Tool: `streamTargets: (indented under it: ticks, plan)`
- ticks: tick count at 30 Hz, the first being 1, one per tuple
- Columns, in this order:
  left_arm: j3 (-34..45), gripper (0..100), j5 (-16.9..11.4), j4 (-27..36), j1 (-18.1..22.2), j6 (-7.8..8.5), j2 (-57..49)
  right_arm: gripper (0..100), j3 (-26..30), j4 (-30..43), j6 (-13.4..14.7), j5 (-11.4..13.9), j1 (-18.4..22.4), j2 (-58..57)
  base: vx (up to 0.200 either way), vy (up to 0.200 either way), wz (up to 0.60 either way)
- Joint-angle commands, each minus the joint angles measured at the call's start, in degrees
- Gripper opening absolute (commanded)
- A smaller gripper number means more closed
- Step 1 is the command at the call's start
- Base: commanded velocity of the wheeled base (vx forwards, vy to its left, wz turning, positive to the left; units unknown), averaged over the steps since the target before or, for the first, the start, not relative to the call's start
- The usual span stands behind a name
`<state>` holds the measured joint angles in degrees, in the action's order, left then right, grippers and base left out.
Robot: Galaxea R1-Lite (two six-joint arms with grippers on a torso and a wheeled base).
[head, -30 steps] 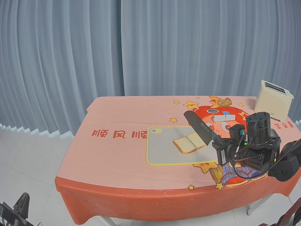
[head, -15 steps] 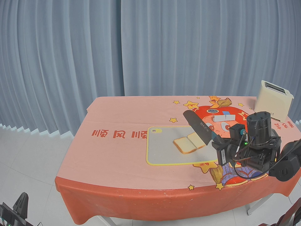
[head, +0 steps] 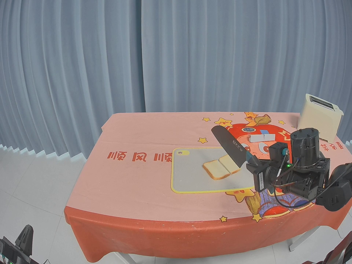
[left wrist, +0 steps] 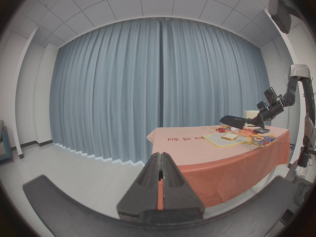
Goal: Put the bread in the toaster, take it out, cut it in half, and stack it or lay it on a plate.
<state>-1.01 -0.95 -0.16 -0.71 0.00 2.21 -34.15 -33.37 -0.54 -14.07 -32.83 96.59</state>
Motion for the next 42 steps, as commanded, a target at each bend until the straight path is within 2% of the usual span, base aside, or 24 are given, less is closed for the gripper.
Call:
streamTargets:
  ticks: [1,8,11,24,31,36,42]
  plan:
    - [1.01,0,0.07,-0.11,0.0,0.0,0.34,0,-0.57,-0.03,0.01,-0.17,-0.13,0.18,0.0,0.0,0.0]
    - [1.01,0,0.07,-0.02,0.0,0.0,0.34,0,-3.21,-1.09,0.54,-1.31,-0.04,0.36,0.0,0.0,0.0]
    - [1.01,0,0.07,-0.02,0.0,0.0,0.34,0,-3.03,-3.28,1.42,-1.31,0.31,0.53,0.0,0.0,0.0]
    - [1.01,0,0.07,-0.02,0.0,0.0,0.34,0,-2.42,-3.64,1.42,-1.4,0.84,1.5,0.0,0.0,0.0]
    - [1.01,0,0.07,-0.02,0.0,0.0,0.34,0,-2.86,-3.64,1.33,-1.4,2.68,1.32,0.0,0.0,0.0]
    - [1.01,0,0.07,-0.02,0.0,0.0,0.34,0,-4.09,-3.64,1.15,-1.31,6.2,1.68,0.0,0.0,0.0]
    - [1.01,0,-0.02,-0.02,0.0,0.0,0.34,0,-4.35,-3.64,1.06,-1.31,6.99,2.38,0.0,0.0,0.0]
